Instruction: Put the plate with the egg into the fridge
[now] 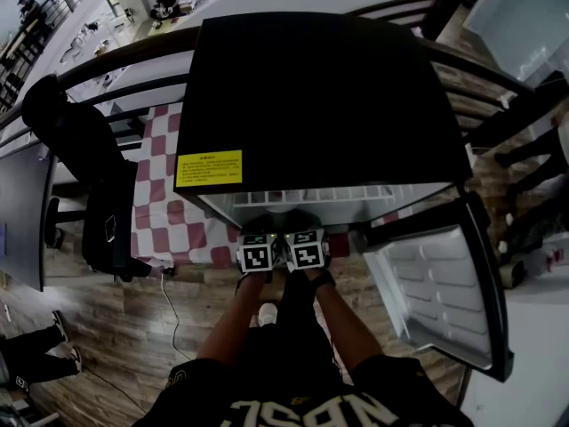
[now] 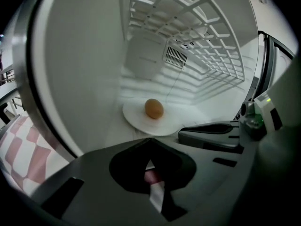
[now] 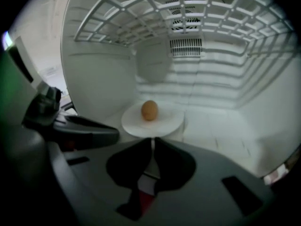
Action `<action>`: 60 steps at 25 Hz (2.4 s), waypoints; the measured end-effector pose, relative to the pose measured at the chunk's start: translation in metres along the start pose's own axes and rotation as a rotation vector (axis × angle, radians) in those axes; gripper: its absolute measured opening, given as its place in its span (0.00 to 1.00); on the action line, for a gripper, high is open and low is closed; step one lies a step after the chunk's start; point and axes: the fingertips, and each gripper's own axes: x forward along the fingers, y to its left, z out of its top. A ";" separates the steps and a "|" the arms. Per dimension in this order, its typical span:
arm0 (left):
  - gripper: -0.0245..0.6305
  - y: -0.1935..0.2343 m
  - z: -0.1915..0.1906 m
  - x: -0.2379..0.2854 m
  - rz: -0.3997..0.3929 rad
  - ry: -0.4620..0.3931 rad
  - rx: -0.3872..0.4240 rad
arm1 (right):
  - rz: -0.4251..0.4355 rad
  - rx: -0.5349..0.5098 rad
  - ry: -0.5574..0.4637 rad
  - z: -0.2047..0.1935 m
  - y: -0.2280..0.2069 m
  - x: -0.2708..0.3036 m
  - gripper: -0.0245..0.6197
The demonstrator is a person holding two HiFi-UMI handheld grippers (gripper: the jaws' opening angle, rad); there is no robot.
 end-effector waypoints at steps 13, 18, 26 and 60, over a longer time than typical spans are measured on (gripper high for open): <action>0.07 -0.024 -0.004 -0.092 -0.074 -0.091 0.064 | -0.067 0.053 -0.125 -0.001 0.028 -0.089 0.09; 0.07 -0.048 0.004 -0.145 -0.126 -0.170 0.127 | -0.083 0.094 -0.234 0.009 0.046 -0.139 0.09; 0.07 -0.081 0.027 -0.252 -0.206 -0.289 0.149 | -0.044 0.108 -0.378 0.041 0.091 -0.238 0.07; 0.07 -0.189 0.034 -0.364 -0.153 -0.483 0.112 | 0.141 -0.005 -0.514 0.032 0.049 -0.437 0.07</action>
